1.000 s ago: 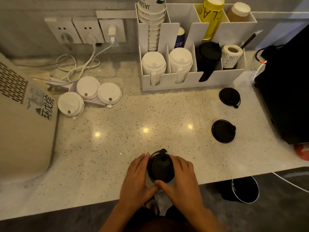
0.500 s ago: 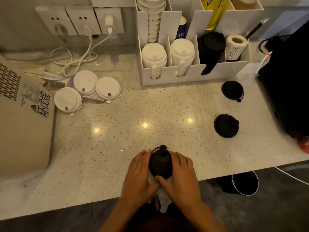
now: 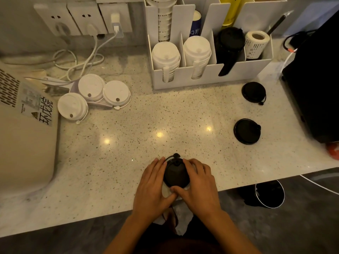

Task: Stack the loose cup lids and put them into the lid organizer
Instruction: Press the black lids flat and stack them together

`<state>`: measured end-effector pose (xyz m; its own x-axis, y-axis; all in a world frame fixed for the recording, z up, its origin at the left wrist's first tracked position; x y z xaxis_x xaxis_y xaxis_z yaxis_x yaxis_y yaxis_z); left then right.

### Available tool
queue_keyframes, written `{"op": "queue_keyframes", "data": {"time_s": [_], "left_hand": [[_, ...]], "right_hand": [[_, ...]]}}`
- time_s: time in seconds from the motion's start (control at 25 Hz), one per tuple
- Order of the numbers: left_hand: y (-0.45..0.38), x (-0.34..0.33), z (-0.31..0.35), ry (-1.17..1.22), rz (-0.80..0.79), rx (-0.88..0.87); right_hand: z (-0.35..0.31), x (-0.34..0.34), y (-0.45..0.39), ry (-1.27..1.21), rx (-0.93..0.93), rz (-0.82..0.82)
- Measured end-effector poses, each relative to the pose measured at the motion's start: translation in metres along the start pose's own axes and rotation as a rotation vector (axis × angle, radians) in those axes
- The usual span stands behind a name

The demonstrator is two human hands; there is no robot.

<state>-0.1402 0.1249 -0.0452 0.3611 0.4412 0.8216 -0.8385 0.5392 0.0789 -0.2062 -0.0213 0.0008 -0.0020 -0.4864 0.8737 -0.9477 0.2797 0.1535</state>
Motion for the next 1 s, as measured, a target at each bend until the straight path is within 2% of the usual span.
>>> {"op": "queue_keyframes", "data": {"time_s": [0.2,0.4,0.52,0.64,0.76,0.84,1.0], "left_hand": [[0.002,-0.002,0.0,-0.04,0.007,0.003],[0.001,0.002,0.002,-0.024,-0.012,0.008],[0.001,0.013,0.008,0.184,0.011,0.022],[-0.023,0.02,0.021,0.383,0.184,0.207],[-0.06,0.01,0.038,0.218,0.16,0.434],[-0.071,-0.005,0.043,0.052,0.107,0.461],[-0.072,-0.018,0.041,-0.071,0.107,0.437]], "right_hand": [[0.003,-0.002,0.005,-0.006,-0.007,0.009],[0.003,0.006,-0.002,-0.184,-0.093,0.007],[0.009,0.009,-0.013,-0.251,-0.152,0.141],[0.013,0.008,-0.041,-0.209,-0.196,0.285],[0.012,-0.005,-0.073,-0.126,-0.25,0.166],[0.014,-0.016,-0.082,-0.074,-0.253,0.118],[0.019,-0.028,-0.081,-0.04,-0.236,0.193]]}}
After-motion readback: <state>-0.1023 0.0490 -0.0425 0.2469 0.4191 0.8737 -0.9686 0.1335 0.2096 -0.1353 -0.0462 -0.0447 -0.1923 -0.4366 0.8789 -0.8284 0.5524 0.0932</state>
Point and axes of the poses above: each hand's wrist, its own y-axis away from the middle knuckle, its own x-axis out of the back of the hand, z = x × y, the point moved 1 cm from there along -y, towards the middle knuckle, and after that the axes turned 10 degrees about x, right-handed, at the moved point
